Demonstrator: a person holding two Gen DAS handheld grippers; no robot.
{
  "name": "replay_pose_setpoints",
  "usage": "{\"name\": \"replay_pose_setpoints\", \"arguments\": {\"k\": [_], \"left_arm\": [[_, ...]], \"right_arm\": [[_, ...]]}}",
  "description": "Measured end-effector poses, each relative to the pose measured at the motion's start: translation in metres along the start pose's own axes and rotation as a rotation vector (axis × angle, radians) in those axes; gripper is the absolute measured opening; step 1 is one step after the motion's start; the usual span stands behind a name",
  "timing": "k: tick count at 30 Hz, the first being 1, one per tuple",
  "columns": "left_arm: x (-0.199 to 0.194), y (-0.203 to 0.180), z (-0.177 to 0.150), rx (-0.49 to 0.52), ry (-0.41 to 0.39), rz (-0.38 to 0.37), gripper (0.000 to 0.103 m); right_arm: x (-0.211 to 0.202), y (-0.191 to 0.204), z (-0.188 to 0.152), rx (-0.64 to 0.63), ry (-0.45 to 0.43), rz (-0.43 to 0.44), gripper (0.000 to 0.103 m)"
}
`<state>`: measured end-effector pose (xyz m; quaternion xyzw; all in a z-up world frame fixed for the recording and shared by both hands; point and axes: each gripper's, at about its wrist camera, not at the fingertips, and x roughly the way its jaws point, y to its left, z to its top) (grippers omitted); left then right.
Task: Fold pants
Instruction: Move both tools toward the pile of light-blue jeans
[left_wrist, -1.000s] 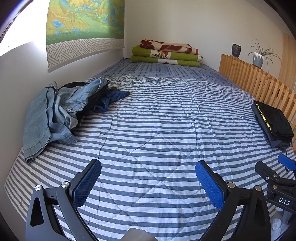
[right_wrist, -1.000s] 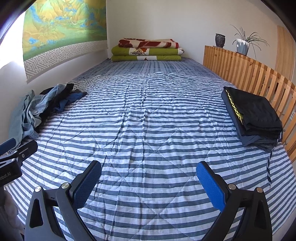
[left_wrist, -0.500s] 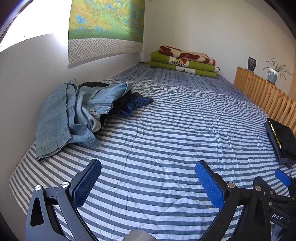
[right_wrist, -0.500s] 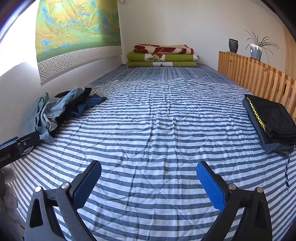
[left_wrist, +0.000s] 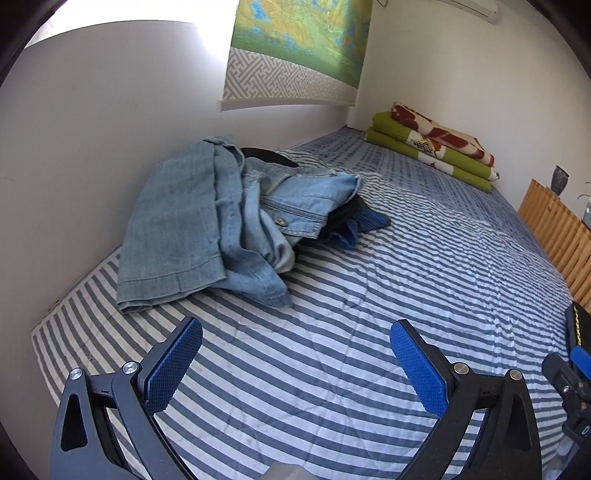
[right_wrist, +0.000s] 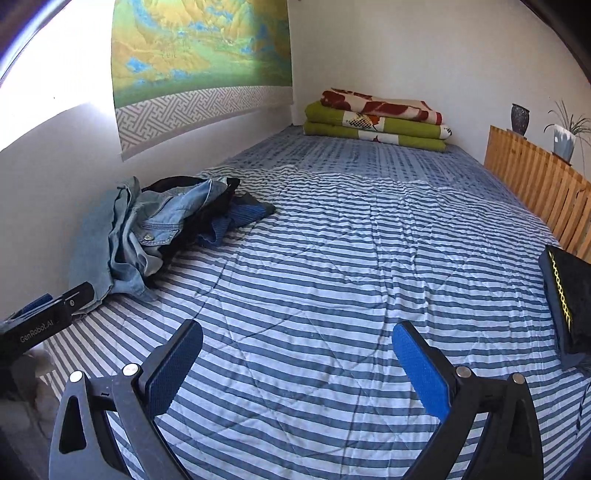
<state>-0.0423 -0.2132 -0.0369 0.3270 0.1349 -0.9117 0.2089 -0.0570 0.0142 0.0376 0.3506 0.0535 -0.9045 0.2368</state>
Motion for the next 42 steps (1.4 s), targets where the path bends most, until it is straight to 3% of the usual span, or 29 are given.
{"name": "replay_pose_setpoints", "arguments": {"k": [4,8,15,24,30,36,37,39,42], "left_arm": [[0.01,0.031,0.003,-0.048,0.004,0.043,0.103],[0.024,0.055,0.003,-0.088,0.029,0.07,0.103],[0.034,0.07,0.007,-0.11,0.03,0.055,0.103],[0.047,0.122,0.017,-0.247,0.018,0.1,0.103],[0.047,0.175,0.017,-0.348,-0.002,0.178,0.103],[0.054,0.206,0.015,-0.434,0.016,0.176,0.103],[0.053,0.207,0.015,-0.432,0.013,0.174,0.103],[0.05,0.208,0.016,-0.425,0.002,0.182,0.103],[0.051,0.209,0.017,-0.426,0.002,0.181,0.103]], "right_arm": [[0.022,0.015,0.016,0.007,0.024,0.029,0.097],[0.057,0.031,0.037,0.004,0.07,0.048,0.08],[0.11,0.067,0.074,0.045,0.115,0.135,0.08],[0.167,0.183,0.113,-0.074,0.143,0.29,0.08],[0.209,0.257,0.108,-0.14,0.198,0.339,0.08],[0.227,0.304,0.096,-0.181,0.247,0.365,0.08],[0.226,0.311,0.095,-0.2,0.249,0.376,0.079],[0.224,0.323,0.092,-0.235,0.257,0.378,0.065],[0.225,0.33,0.088,-0.257,0.254,0.358,0.065]]}}
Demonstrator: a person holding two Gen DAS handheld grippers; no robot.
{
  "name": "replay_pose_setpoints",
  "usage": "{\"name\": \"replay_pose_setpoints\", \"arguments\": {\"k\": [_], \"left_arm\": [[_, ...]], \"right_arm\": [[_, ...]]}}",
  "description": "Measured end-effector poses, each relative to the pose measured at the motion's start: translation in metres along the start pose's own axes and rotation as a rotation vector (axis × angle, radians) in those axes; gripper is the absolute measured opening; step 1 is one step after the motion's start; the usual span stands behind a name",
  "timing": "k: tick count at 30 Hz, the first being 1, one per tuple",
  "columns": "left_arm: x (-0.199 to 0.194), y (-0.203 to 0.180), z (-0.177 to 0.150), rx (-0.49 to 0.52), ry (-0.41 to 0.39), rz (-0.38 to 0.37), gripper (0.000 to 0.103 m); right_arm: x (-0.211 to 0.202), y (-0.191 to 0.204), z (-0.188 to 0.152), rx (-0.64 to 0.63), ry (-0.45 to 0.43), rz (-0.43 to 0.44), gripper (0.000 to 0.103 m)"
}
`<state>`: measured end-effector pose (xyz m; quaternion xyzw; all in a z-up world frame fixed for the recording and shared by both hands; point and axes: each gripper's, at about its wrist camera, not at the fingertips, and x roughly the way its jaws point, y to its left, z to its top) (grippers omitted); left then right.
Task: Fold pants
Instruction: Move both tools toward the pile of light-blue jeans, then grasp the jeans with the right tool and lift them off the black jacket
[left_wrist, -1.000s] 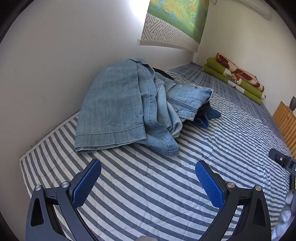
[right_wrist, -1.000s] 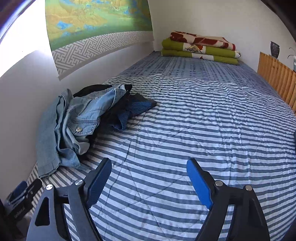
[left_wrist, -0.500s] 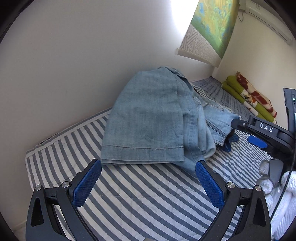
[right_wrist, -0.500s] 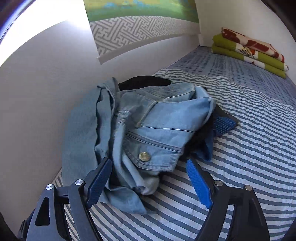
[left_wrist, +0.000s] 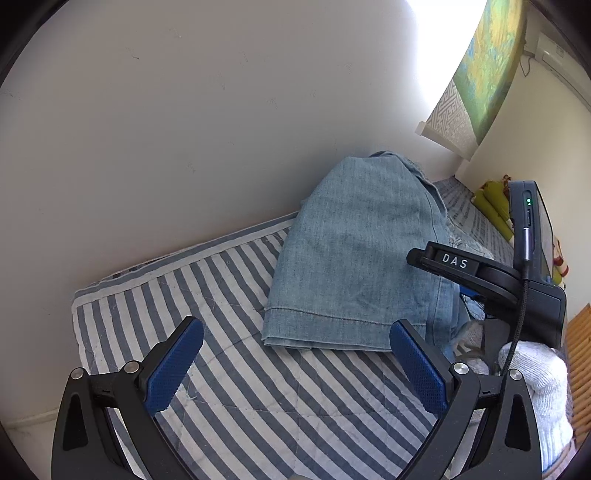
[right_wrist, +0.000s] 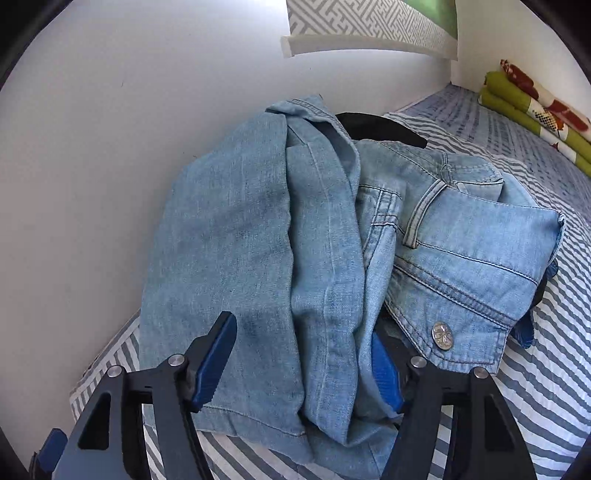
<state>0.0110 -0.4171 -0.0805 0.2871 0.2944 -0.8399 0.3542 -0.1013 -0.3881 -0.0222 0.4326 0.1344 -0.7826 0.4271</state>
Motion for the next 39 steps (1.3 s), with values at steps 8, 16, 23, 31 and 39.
{"name": "replay_pose_setpoints", "arguments": {"k": [8,16,23,31,39], "left_arm": [[-0.004,-0.004,0.001,0.013,0.003,-0.011,0.103],[-0.008,-0.005,0.001,0.019,-0.001,-0.01,0.102],[-0.02,-0.009,-0.003,0.052,-0.025,0.017,0.101],[-0.045,-0.036,-0.009,0.105,-0.077,0.002,0.101],[-0.037,-0.037,-0.003,0.08,-0.06,-0.034,0.1]], "right_arm": [[-0.007,0.016,-0.006,-0.119,0.033,-0.16,0.011],[-0.086,-0.004,-0.027,-0.162,0.017,-0.186,0.002],[-0.154,-0.045,-0.046,-0.18,-0.023,-0.209,0.0],[-0.132,-0.035,-0.049,-0.116,0.008,-0.022,0.042],[-0.068,-0.014,-0.021,-0.147,0.025,-0.027,0.05]]}}
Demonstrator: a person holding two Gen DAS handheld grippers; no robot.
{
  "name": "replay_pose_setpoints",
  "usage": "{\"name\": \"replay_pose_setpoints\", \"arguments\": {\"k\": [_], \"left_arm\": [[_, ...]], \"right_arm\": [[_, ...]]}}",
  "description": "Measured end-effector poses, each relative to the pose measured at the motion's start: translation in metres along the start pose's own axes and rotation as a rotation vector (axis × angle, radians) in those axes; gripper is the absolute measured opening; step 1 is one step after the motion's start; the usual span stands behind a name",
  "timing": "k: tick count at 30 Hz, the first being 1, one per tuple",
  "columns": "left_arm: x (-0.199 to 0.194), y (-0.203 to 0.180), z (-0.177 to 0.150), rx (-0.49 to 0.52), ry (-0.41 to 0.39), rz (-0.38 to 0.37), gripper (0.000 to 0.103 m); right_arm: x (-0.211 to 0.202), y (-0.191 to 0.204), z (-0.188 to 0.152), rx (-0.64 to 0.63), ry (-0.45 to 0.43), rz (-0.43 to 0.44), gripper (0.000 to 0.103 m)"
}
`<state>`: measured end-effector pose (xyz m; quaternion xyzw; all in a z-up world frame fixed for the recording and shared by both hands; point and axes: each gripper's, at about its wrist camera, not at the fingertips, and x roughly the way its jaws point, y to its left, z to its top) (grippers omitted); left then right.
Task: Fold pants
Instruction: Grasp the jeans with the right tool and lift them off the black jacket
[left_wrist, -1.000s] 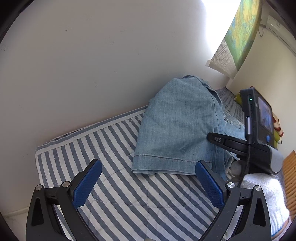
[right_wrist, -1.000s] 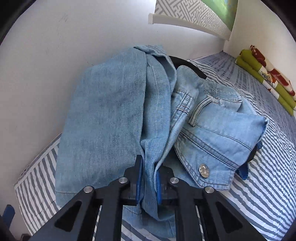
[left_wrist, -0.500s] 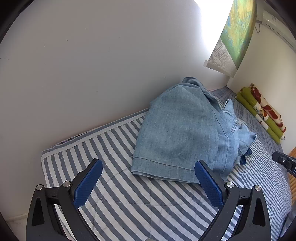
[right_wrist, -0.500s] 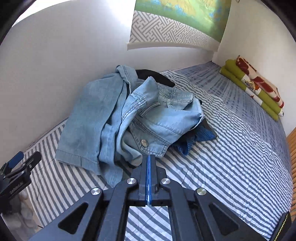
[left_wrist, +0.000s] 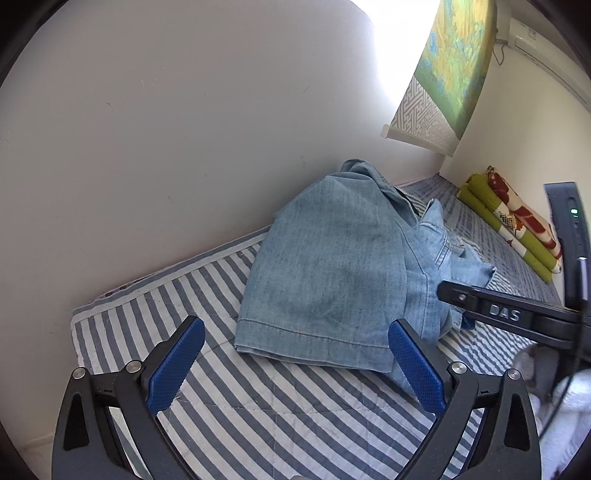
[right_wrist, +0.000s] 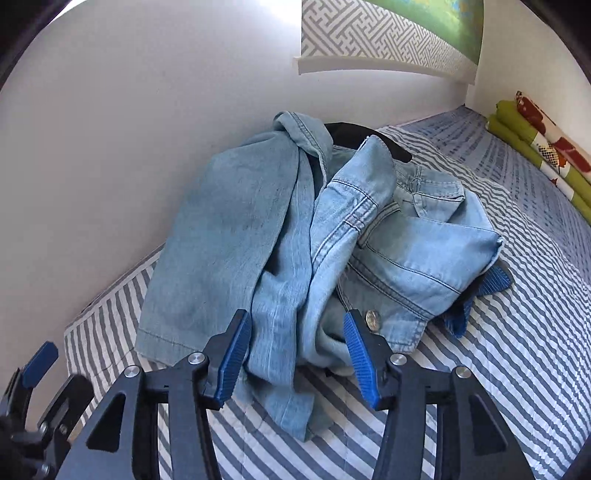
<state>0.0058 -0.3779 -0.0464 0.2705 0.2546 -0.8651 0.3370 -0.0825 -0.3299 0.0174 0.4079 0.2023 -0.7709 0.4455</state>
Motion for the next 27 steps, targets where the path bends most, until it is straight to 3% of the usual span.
{"name": "replay_pose_setpoints", "arguments": {"k": [5,16,23,25,26,27], "left_arm": [[-0.001,-0.003,-0.001,-0.011,0.024,-0.16,0.1],[0.002,-0.022,-0.009,0.037,0.056,-0.221,0.1],[0.003,-0.023,-0.009,0.029,0.058,-0.211,0.1],[0.003,-0.024,-0.01,0.035,0.059,-0.199,0.1],[0.003,-0.023,-0.01,0.033,0.062,-0.2,0.1],[0.003,-0.023,-0.01,0.031,0.064,-0.2,0.1]], "right_arm": [[0.031,-0.004,0.016,0.046,-0.002,0.037,0.051],[0.053,0.013,0.021,0.028,-0.019,0.02,0.053],[0.049,0.023,0.024,-0.022,-0.03,0.053,0.045],[0.055,0.023,0.026,-0.015,-0.008,0.05,0.05],[0.06,0.023,0.027,-0.01,0.009,0.057,0.064],[0.065,0.025,0.027,-0.013,0.022,0.066,0.071]]}}
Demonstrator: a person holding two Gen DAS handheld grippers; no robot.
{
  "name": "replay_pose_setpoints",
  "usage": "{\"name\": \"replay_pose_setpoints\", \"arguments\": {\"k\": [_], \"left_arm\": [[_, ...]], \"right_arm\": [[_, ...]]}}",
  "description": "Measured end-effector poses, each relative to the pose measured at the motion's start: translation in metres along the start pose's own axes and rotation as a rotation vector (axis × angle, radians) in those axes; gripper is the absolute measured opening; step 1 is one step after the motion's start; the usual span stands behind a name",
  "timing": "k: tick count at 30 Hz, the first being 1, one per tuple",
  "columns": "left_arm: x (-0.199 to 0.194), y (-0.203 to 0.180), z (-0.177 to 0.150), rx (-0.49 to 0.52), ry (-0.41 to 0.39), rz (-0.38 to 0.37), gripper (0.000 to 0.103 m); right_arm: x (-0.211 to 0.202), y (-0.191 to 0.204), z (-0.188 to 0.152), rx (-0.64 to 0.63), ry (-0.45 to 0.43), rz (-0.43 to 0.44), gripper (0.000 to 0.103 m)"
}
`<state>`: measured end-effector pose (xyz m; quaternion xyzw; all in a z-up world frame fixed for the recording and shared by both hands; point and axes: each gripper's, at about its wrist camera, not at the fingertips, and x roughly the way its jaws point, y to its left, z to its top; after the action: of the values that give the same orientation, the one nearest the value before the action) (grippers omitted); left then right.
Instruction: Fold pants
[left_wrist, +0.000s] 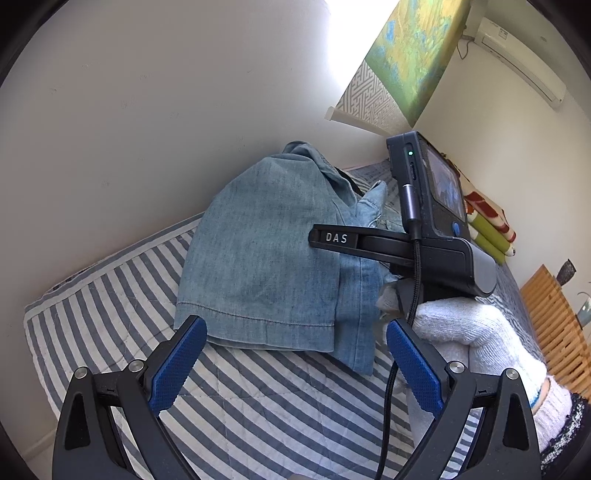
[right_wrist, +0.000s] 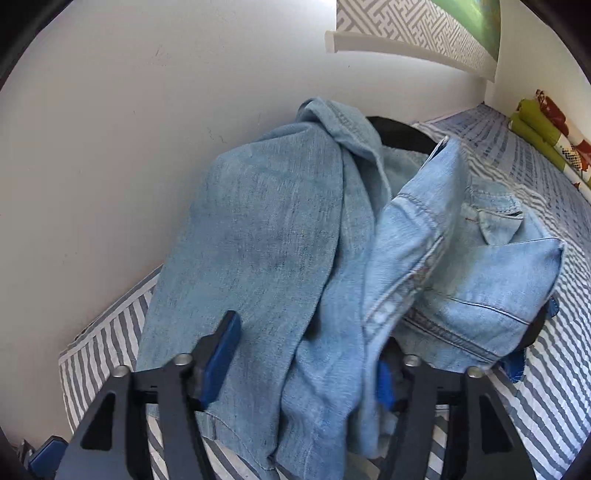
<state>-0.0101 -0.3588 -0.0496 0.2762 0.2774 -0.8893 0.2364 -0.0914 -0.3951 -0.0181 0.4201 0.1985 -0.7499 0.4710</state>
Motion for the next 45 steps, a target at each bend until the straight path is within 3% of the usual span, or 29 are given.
{"name": "replay_pose_setpoints", "arguments": {"k": [2,3,5,6,11,16,26,34,39,43,45], "left_arm": [[0.001,0.002,0.001,-0.005,0.0,0.01,0.1],[0.001,0.003,0.002,-0.009,0.001,0.013,0.1],[0.003,0.007,0.003,-0.016,0.0,0.032,0.1],[0.003,0.01,0.003,-0.017,-0.002,0.046,0.1],[-0.003,0.032,0.01,-0.051,-0.029,0.115,0.1],[-0.008,0.048,0.012,-0.067,-0.04,0.152,0.1],[-0.011,0.05,0.009,-0.039,-0.042,0.179,0.1],[-0.005,0.009,-0.003,0.043,-0.008,0.128,0.1],[0.006,-0.03,-0.023,0.083,0.059,0.049,0.1],[0.014,-0.067,-0.036,0.096,0.102,-0.03,0.1],[0.019,-0.085,-0.046,0.082,0.141,-0.092,0.1]], "right_arm": [[0.004,0.008,-0.002,-0.034,-0.019,-0.07,0.065],[0.005,0.015,-0.004,-0.065,-0.022,-0.12,0.042],[-0.001,0.022,-0.007,-0.113,-0.028,-0.19,0.015],[-0.007,0.02,-0.008,-0.115,-0.028,-0.182,0.013],[-0.051,-0.011,-0.02,-0.07,-0.03,-0.167,0.008],[-0.105,-0.038,-0.059,-0.043,-0.025,-0.191,0.005],[-0.204,-0.101,-0.191,0.075,0.024,-0.27,0.004],[-0.274,-0.166,-0.304,0.218,0.073,-0.388,0.004],[-0.326,-0.208,-0.34,0.291,0.066,-0.533,0.003],[-0.374,-0.244,-0.359,0.303,0.025,-0.731,0.002],[-0.39,-0.257,-0.375,0.357,0.037,-0.719,0.004]]}}
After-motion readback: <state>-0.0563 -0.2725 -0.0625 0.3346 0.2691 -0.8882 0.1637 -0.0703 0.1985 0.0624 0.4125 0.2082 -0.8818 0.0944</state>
